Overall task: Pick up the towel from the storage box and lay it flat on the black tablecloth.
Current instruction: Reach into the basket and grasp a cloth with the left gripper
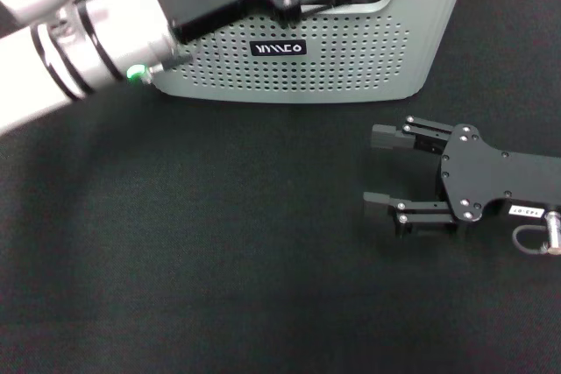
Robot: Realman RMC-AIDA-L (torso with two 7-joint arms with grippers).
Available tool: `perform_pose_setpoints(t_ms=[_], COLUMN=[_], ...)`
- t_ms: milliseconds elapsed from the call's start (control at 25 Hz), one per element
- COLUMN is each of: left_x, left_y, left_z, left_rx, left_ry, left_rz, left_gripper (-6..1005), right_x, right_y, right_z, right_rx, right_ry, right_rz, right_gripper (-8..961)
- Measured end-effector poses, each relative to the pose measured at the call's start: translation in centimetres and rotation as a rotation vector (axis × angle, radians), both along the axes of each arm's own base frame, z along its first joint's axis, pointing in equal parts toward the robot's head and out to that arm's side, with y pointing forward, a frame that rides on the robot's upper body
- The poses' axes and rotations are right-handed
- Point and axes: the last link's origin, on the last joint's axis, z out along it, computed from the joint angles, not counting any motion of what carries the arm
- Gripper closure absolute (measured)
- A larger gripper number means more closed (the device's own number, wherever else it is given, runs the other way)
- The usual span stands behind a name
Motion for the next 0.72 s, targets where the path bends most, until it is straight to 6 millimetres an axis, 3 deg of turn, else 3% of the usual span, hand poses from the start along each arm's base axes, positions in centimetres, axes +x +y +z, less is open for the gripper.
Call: perform_pose_setpoints(t_ms=[360, 720], left_x=[-0.7, 0.3], left_y=[2.8, 2.2], left_z=[1.4, 1.6], left_rx=[0.096, 0.148], left_ry=[0.116, 0.281], left_rz=[0.147, 0.25], left_gripper=[171, 173], right_x=[0.2, 0.2], right_y=[-0.2, -0.1], right_z=[0.0, 0.1], right_rx=[-0.006, -0.002], right_ry=[0.005, 0.009], right_rz=[-0.003, -0.004], right_gripper=[129, 128])
